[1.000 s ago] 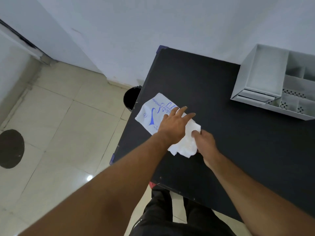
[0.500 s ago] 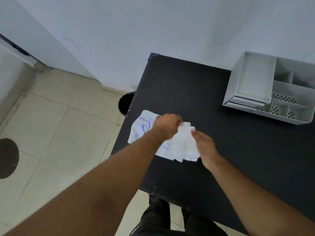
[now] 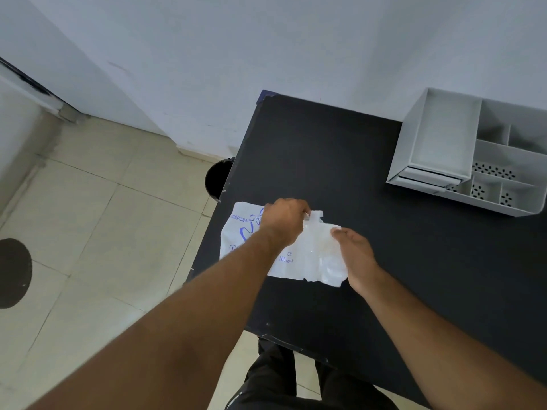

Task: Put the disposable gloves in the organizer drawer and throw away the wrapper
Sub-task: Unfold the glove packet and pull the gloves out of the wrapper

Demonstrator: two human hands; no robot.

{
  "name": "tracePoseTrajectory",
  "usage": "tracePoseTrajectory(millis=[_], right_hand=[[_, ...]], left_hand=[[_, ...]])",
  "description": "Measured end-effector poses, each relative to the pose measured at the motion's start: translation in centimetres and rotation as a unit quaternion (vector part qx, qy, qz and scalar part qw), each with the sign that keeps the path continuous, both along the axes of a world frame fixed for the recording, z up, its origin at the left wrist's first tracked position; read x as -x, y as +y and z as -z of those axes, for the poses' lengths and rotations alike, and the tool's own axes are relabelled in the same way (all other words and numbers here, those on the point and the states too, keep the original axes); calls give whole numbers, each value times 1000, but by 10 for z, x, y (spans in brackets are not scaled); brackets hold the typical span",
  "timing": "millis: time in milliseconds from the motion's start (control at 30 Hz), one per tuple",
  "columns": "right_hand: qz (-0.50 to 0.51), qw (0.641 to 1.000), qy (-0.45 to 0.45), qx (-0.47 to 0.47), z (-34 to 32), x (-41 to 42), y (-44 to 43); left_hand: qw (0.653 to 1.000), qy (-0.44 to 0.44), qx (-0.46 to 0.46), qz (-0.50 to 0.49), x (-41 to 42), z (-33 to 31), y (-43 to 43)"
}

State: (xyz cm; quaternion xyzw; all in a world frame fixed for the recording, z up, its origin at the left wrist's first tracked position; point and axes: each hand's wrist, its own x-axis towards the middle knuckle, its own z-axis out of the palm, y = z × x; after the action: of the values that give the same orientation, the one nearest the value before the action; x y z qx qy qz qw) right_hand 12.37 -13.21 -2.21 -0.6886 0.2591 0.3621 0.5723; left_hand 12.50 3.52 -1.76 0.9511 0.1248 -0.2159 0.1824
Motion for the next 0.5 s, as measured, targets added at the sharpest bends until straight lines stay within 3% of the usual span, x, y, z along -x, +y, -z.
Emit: tracePoseTrajectory(millis=[233,367,433,500], right_hand=[[34,999,22,3,4,9,-1],[41,998,41,-9,3,10,-7],[65,996,53,-23,1,8,-8],[92,993,63,-48,1,7,-8]], left_hand=[[996,-72,14,-57,11,3,-3],[982,-160,21,-100,36,2,-18],[976,-110,94,-161,52,1,-29],[958,-5,184,-221,63,3,-38]])
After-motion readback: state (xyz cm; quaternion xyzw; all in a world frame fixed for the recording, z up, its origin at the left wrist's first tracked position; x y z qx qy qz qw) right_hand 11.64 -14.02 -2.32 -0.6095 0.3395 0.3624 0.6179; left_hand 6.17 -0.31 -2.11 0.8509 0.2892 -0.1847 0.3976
